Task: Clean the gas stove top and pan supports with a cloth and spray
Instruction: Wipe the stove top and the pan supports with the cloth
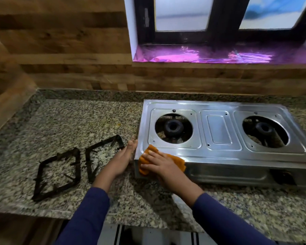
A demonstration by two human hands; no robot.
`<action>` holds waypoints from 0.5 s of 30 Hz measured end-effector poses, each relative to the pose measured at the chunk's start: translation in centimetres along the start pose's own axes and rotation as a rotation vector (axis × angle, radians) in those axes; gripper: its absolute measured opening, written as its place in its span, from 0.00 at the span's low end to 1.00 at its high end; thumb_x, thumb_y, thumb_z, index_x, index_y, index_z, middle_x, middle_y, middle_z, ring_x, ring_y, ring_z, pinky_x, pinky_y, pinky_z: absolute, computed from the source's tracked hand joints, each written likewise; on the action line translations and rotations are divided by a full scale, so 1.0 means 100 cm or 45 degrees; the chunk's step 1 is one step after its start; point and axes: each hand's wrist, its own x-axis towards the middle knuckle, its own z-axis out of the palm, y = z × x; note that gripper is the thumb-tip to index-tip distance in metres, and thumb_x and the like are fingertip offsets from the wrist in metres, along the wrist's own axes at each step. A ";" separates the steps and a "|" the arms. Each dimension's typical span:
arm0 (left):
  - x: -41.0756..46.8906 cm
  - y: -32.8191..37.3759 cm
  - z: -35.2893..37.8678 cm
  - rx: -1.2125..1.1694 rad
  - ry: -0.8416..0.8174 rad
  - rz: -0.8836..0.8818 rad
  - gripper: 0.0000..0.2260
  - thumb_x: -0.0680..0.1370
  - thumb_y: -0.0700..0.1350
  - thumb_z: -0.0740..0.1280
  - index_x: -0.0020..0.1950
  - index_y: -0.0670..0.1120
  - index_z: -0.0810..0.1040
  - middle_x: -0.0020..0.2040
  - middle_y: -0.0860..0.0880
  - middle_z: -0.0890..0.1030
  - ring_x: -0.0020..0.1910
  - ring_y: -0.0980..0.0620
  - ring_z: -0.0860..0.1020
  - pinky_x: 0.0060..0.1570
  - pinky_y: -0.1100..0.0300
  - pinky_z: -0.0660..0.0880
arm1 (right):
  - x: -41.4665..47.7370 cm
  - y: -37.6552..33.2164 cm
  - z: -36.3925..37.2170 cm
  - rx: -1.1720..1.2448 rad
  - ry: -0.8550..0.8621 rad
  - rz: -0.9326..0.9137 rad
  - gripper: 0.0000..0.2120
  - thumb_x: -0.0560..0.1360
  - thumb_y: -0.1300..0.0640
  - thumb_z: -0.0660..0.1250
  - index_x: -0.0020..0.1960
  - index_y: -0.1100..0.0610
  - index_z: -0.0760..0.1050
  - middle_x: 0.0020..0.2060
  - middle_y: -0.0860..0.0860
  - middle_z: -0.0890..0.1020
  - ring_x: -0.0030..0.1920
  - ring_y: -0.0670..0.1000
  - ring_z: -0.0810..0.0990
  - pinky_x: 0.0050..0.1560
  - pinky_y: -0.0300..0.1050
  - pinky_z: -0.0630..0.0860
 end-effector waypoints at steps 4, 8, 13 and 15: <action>-0.014 -0.029 -0.029 0.199 0.399 -0.154 0.25 0.81 0.64 0.50 0.66 0.53 0.76 0.54 0.48 0.82 0.48 0.49 0.78 0.49 0.54 0.74 | 0.045 -0.030 0.013 0.029 -0.044 -0.033 0.18 0.78 0.56 0.60 0.67 0.53 0.76 0.73 0.55 0.71 0.74 0.58 0.67 0.72 0.57 0.61; -0.024 -0.081 -0.070 0.389 0.592 -0.318 0.17 0.83 0.51 0.56 0.66 0.45 0.76 0.53 0.45 0.82 0.46 0.46 0.79 0.42 0.56 0.73 | 0.079 -0.062 0.034 0.099 0.063 0.075 0.17 0.78 0.54 0.62 0.67 0.48 0.74 0.71 0.53 0.73 0.67 0.58 0.74 0.63 0.58 0.73; -0.018 -0.120 -0.091 0.629 0.424 -0.433 0.12 0.81 0.49 0.59 0.60 0.44 0.75 0.49 0.46 0.81 0.47 0.47 0.80 0.39 0.57 0.73 | 0.120 -0.107 0.078 0.148 0.234 0.230 0.20 0.75 0.58 0.63 0.66 0.53 0.76 0.68 0.57 0.75 0.62 0.59 0.77 0.61 0.51 0.74; -0.012 -0.130 -0.089 0.568 0.307 -0.468 0.15 0.81 0.47 0.59 0.66 0.43 0.70 0.51 0.45 0.81 0.49 0.46 0.80 0.41 0.57 0.74 | 0.130 -0.119 0.110 0.067 0.210 0.348 0.20 0.78 0.54 0.63 0.69 0.53 0.73 0.70 0.59 0.73 0.65 0.59 0.75 0.63 0.52 0.74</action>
